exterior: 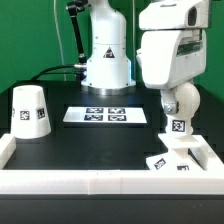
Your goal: Assemble lamp
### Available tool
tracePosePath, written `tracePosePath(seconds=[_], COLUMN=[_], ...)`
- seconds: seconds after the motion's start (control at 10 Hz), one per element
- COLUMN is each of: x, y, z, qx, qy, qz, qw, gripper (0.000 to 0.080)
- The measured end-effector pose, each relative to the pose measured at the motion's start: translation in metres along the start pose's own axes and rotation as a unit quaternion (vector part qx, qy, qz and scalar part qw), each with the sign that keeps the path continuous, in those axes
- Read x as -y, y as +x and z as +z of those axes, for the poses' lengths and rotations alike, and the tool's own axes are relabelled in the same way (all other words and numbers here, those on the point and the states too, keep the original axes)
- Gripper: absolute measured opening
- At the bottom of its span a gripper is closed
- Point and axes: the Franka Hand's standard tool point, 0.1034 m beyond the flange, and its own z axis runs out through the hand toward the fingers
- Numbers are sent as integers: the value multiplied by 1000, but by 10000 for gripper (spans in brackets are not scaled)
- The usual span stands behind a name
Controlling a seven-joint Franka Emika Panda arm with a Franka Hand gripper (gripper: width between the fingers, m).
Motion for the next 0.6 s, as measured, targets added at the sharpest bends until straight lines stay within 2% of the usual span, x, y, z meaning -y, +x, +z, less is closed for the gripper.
tracePosePath(seconds=[0.3,0.5,0.6], x=[2,1,0], y=[5,5,5], z=[1,0,-1], qx=[-10,-10,-10], qy=[-7,-7,-8], qz=[159,250,319], qw=[987,968,948], gripper=[577,577,577])
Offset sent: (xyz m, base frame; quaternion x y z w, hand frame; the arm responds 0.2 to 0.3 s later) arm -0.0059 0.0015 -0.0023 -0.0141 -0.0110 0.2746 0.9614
